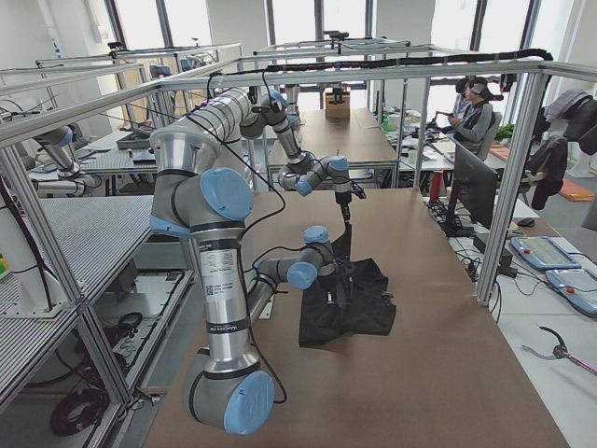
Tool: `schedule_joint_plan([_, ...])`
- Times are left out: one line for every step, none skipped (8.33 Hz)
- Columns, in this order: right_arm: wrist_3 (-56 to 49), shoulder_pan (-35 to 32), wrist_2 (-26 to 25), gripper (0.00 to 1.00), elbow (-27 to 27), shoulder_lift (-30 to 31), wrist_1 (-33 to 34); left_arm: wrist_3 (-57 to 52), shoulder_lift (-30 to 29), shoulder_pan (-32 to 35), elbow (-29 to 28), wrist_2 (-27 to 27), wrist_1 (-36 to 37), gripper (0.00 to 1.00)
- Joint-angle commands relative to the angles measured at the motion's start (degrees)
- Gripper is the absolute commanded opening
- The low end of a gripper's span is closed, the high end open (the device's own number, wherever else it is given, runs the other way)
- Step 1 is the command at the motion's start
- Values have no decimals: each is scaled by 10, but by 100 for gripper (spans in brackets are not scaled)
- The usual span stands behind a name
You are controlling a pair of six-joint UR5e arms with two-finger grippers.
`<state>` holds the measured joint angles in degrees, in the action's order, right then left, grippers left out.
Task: Fold clothes
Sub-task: 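Lift the hem with both grippers and fold it toward the collar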
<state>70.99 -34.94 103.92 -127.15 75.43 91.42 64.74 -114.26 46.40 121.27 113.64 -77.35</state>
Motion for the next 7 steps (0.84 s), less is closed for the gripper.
schedule_joint_plan([-3,-14,-20,0,81,-34,-31,-1,-8,-1,-75,-34,-43,0])
schedule_joint_plan([-3,-18,-21,0,125,-36,-74,-2,-12,-1,-130,-38,-94,0])
schedule_joint_plan([-2,-19,-28,0,165,-40,-111,-1,-24,-2,-190,-46,-143,0])
schedule_joint_plan([-1,-18,-35,0,195,-49,-120,0,-45,-4,-250,-65,-176,0])
schedule_joint_plan([-1,-18,-41,0,219,-61,-121,-1,-56,-8,-294,-71,-203,0])
schedule_joint_plan([-2,-18,-49,0,239,-66,-128,-1,-60,-9,-327,-71,-238,0])
schedule_joint_plan([-2,-18,-65,19,257,-66,-143,-4,-54,-8,-340,-76,-267,0])
